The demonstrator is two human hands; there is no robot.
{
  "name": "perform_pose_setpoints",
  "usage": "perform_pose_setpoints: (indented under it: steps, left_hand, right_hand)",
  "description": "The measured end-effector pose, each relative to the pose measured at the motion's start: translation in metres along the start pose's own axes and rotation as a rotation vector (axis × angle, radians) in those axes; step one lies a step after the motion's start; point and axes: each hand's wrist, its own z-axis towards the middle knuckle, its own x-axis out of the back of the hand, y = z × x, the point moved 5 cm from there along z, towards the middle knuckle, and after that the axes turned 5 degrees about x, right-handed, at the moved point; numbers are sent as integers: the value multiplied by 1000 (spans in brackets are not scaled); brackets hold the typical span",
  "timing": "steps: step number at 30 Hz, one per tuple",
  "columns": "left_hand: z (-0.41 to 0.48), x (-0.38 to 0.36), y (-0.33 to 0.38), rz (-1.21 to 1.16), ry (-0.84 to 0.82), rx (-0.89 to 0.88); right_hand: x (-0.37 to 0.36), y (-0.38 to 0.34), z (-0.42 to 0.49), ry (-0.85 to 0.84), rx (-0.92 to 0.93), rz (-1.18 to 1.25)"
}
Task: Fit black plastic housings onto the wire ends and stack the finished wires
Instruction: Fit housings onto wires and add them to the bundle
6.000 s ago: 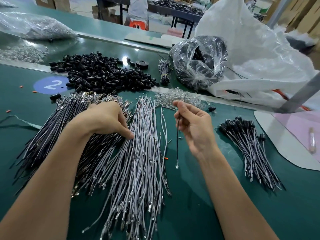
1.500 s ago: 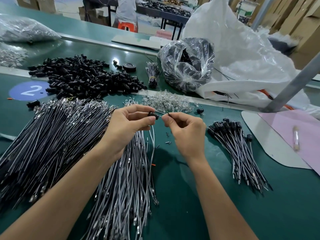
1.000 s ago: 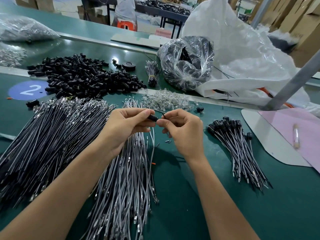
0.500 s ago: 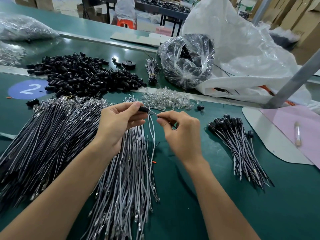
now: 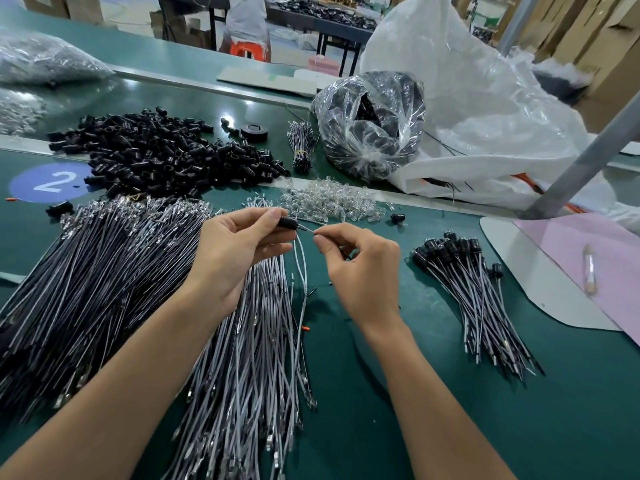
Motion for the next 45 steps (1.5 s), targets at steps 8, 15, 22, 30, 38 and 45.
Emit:
perform_pose_setpoints:
  steps: [8,15,22,30,38,45]
  left_hand:
    - [-4,-6,-1,46,-36,-20]
    - [-6,-10,-1,101,-63,-51]
    - [-7,-13,0,184,-69,-87]
    - [-8,-14,-5,115,-66,-39]
    - [-9,-14,-5,81,-50,-33]
    - [-11,-13,-4,205,-34,-53]
  right_hand:
    - [-2,-6,-1,-1,64,-12]
    - [-2,-2,0,-25,30,-1]
    - [-4,1,1,-26,-39,75]
    - [-8,0,-2,-26,-58,98]
    - [-11,0,-2,-101,-66,177]
    - [-11,-2,-2,-132,-41,161]
